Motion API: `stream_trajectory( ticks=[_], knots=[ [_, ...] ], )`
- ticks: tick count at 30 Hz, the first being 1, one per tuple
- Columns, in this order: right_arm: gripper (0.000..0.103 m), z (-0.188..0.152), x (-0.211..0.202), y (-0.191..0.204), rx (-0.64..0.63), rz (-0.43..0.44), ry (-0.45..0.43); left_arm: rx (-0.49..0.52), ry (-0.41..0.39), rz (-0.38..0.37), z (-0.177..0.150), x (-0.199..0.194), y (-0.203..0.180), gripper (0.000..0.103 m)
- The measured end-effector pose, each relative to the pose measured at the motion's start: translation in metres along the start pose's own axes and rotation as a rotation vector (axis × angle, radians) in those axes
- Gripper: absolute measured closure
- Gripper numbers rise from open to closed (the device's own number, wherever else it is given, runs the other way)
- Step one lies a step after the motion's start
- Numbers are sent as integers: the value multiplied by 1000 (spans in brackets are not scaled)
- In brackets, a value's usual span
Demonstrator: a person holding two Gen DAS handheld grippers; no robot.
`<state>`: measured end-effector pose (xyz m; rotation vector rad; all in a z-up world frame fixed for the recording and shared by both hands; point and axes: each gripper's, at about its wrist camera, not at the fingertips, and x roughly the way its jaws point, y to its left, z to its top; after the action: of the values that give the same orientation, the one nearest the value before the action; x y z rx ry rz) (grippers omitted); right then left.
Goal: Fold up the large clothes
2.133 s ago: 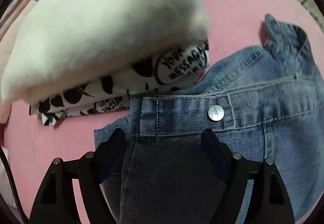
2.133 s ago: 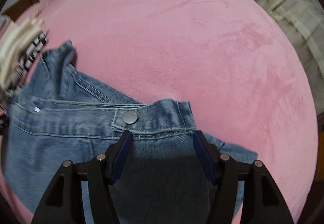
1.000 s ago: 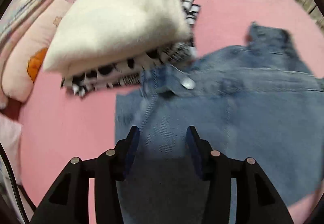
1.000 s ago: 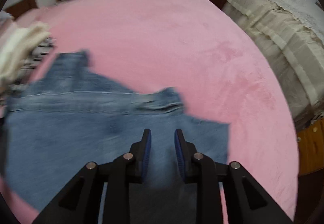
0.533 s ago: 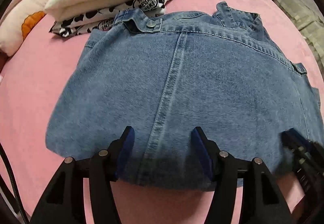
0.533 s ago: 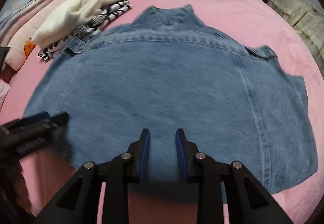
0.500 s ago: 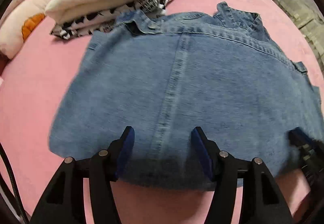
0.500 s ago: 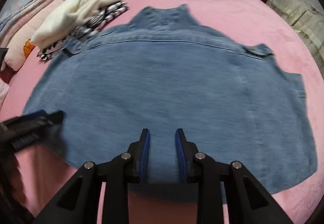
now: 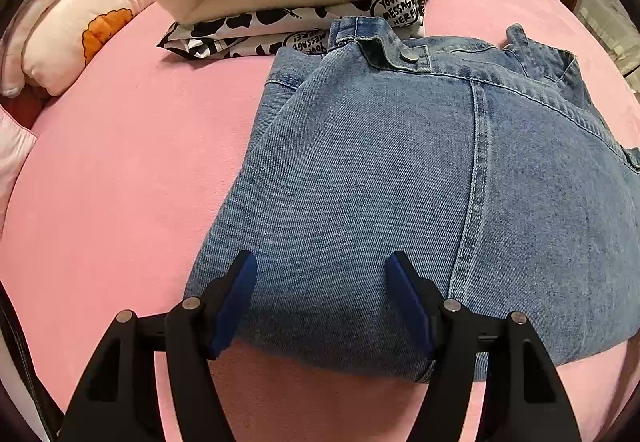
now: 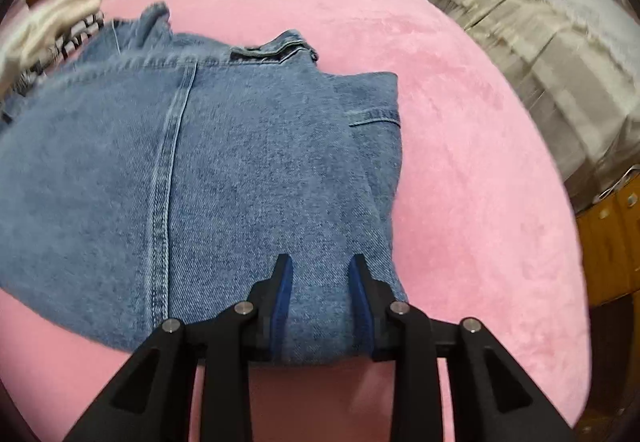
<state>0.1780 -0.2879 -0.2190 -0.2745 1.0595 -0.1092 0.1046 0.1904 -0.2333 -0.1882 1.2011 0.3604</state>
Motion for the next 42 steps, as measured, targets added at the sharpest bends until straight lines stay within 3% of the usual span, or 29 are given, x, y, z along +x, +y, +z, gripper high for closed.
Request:
stream_trajectory(
  ticks=[9, 20, 28, 31, 42],
  knots=[
    [71, 3, -5, -2, 23, 27, 25, -26, 36, -14, -1, -11, -3, 34],
    [70, 13, -51, -7, 124, 166, 71, -86, 122, -99, 1, -55, 3, 34],
    [69, 12, -97, 23, 83, 255, 26, -82, 105, -178, -6, -104, 8, 32],
    [63, 11, -110, 36, 65, 289, 19, -89, 108, -200, -13, -116, 11, 32],
    [62, -1, -145, 92, -40, 379, -11, -142, 160, -283, -44, -124, 15, 31]
  ],
)
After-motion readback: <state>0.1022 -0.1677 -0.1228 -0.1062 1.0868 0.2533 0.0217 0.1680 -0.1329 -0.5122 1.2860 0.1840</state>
